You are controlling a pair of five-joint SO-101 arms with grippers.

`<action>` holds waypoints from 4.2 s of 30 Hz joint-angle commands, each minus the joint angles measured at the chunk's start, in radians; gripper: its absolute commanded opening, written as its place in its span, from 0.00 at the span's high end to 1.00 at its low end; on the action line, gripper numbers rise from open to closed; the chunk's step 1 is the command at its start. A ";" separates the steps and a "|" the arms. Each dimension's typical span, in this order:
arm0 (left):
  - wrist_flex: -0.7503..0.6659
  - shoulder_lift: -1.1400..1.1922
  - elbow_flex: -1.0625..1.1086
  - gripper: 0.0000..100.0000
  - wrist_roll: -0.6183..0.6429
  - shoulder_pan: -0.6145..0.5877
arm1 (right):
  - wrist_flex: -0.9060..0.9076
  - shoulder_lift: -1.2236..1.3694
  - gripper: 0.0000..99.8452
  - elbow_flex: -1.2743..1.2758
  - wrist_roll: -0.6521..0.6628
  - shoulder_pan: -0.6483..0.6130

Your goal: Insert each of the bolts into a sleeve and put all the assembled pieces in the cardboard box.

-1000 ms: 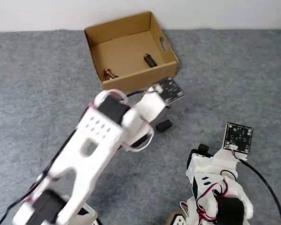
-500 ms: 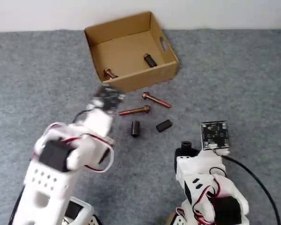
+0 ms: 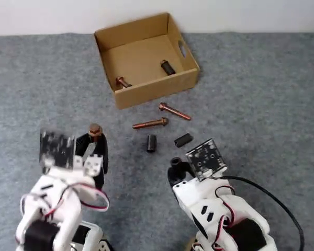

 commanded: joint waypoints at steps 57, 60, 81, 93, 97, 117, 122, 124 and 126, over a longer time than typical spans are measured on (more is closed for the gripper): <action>0.129 -0.236 0.173 1.00 0.218 0.514 | -0.398 -0.004 0.99 0.087 0.206 -0.303; 0.155 -0.235 0.173 0.99 0.176 0.512 | -0.398 -0.004 0.99 0.089 0.206 -0.303; 0.184 -0.233 0.093 0.76 0.118 0.325 | -0.395 0.004 0.99 0.097 0.207 -0.303; 0.146 -0.236 0.007 0.85 0.114 0.141 | -0.389 -0.002 0.99 0.150 0.209 -0.254; 0.146 -0.238 0.048 1.00 0.092 0.025 | -0.378 0.005 0.99 0.155 0.201 -0.111; -0.155 -0.239 0.636 1.00 -0.322 -0.255 | -0.156 0.665 0.99 -0.512 -0.115 0.277; -0.210 -0.239 0.674 1.00 -0.322 -0.253 | -0.163 1.033 0.99 -0.848 -0.149 0.277; -0.213 -0.239 0.674 1.00 -0.322 -0.250 | -0.163 1.159 0.99 -0.985 -0.149 0.277; -0.213 -0.239 0.674 1.00 -0.321 -0.247 | -0.165 1.276 0.99 -1.117 -0.149 0.275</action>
